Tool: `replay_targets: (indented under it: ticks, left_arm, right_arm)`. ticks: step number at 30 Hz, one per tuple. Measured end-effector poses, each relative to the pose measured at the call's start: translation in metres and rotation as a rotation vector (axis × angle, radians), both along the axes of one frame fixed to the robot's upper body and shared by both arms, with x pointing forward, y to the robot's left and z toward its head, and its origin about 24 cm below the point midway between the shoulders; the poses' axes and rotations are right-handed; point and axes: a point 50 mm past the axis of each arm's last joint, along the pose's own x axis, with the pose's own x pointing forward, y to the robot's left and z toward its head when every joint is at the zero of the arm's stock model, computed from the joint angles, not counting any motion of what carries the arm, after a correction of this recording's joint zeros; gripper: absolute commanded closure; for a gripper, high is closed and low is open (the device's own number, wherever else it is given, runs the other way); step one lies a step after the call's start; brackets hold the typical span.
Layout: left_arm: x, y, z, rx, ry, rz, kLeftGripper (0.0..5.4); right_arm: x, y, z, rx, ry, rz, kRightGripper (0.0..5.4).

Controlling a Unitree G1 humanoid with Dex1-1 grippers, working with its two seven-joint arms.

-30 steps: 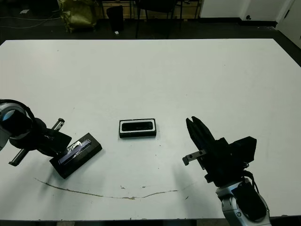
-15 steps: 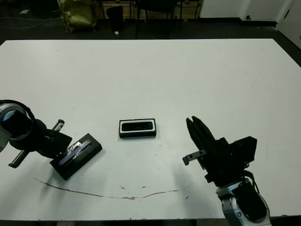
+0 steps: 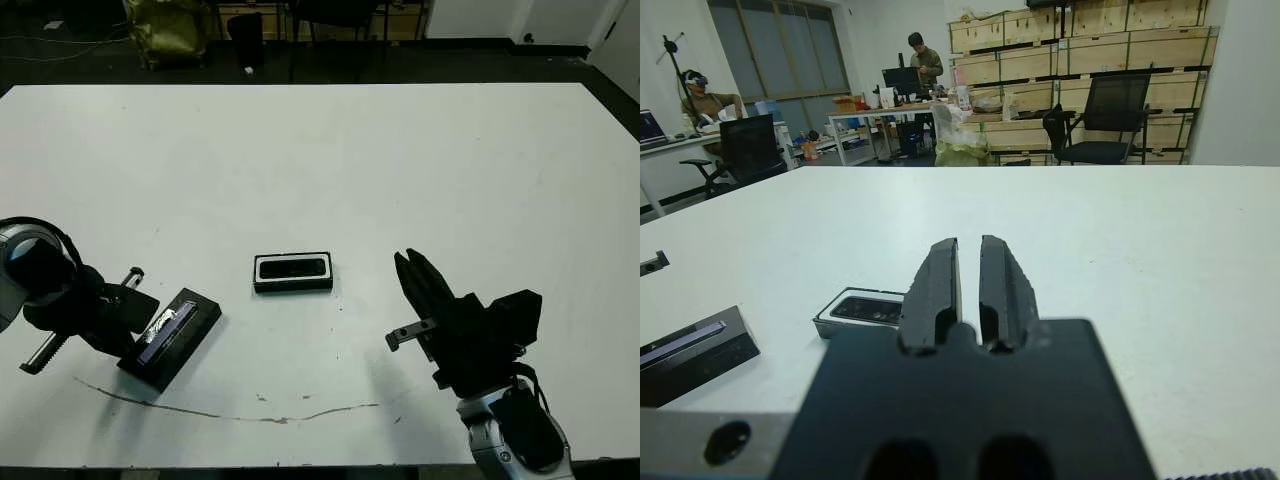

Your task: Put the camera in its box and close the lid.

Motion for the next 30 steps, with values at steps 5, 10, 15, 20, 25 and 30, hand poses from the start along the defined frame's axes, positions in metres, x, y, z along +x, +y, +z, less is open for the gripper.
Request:
replay_targets:
  ticks: [5, 10, 15, 20, 25, 30]
  left_arm:
    - [0.013, 0.013, -0.002, 0.059, -0.243, -0.015, 5.40]
    - [0.023, 0.036, -0.006, 0.249, -0.417, 0.004, 5.40]
    - [0.027, 0.049, -0.010, 0.382, -0.462, -0.007, 5.40]
    - [0.029, 0.055, -0.011, 0.426, -0.460, 0.006, 5.40]
    - [0.032, 0.058, 0.026, 0.170, -0.646, 0.170, 5.40]
    - [0.026, 0.062, 0.096, -0.343, -1.061, 0.400, 5.40]
  right_arm:
    - [0.000, 0.000, 0.000, -0.001, -0.015, 0.009, 5.39]
    - [-0.002, 0.001, 0.004, 0.009, -0.024, 0.013, 5.39]
    - [-0.002, 0.000, 0.004, 0.022, -0.021, 0.020, 5.39]
    - [-0.002, 0.000, 0.004, 0.022, -0.029, 0.024, 5.39]
    - [-0.002, 0.000, 0.003, 0.021, -0.027, 0.026, 5.39]
    - [-0.002, 0.000, 0.004, 0.022, -0.028, 0.021, 5.39]
